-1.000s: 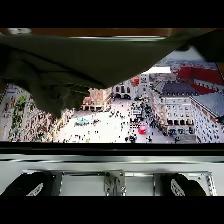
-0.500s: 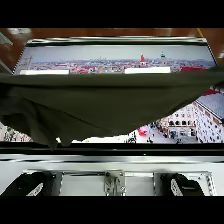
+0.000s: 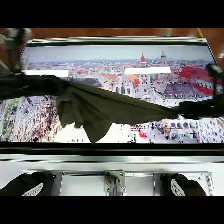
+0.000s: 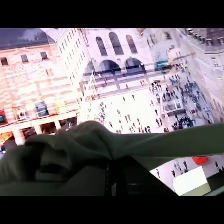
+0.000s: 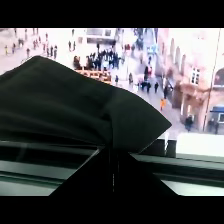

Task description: Fold the shirts.

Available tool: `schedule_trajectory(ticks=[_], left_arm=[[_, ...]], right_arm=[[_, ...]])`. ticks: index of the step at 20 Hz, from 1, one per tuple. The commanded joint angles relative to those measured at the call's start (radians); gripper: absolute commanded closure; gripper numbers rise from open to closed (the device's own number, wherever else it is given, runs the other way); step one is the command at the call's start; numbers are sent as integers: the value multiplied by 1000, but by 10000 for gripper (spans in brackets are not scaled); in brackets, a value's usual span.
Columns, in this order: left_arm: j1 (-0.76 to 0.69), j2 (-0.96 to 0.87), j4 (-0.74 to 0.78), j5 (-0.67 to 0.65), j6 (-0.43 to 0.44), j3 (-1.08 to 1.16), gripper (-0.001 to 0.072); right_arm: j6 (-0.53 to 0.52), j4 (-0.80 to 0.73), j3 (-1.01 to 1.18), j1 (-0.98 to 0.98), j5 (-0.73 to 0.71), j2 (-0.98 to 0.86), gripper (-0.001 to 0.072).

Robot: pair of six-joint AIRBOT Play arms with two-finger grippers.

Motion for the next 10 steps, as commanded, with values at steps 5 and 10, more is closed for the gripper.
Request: schedule_trajectory(ticks=[5, 10], left_arm=[[25, -550, -300, 214, -32, 30, 667], [165, -568, -377, 34, -16, 53, 111]], right_arm=[[-3, 211, -115, 1, -283, -372, 658], [-22, 234, -115, 0, -336, -419, 657]])
